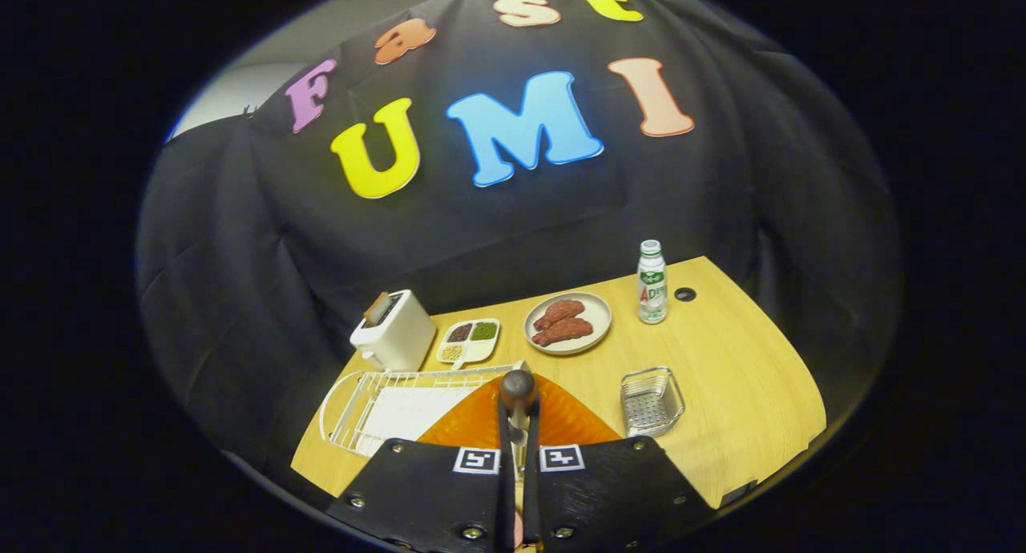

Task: Take the plate from the dish rack, then take the spoon from the basket and place it into the plate.

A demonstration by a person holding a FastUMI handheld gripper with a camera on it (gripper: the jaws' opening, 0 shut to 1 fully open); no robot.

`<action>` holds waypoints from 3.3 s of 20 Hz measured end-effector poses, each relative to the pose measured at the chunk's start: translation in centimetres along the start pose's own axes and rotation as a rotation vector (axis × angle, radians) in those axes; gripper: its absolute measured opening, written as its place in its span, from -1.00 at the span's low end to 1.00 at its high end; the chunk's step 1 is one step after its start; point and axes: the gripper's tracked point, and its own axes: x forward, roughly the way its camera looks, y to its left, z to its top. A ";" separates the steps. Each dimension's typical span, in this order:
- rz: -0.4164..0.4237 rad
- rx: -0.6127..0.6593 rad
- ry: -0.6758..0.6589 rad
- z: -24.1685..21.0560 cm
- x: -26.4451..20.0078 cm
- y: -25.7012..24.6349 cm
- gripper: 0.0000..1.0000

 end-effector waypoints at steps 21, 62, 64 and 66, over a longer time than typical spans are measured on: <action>0.224 -0.324 0.297 -20.3 -0.2 13.7 -0.92; 0.165 -0.271 0.083 -13.1 -3.1 10.9 -0.24; 0.134 -0.259 0.019 -10.5 -3.6 10.0 -0.24; 0.099 -0.257 -0.061 -7.1 -4.4 8.7 -0.24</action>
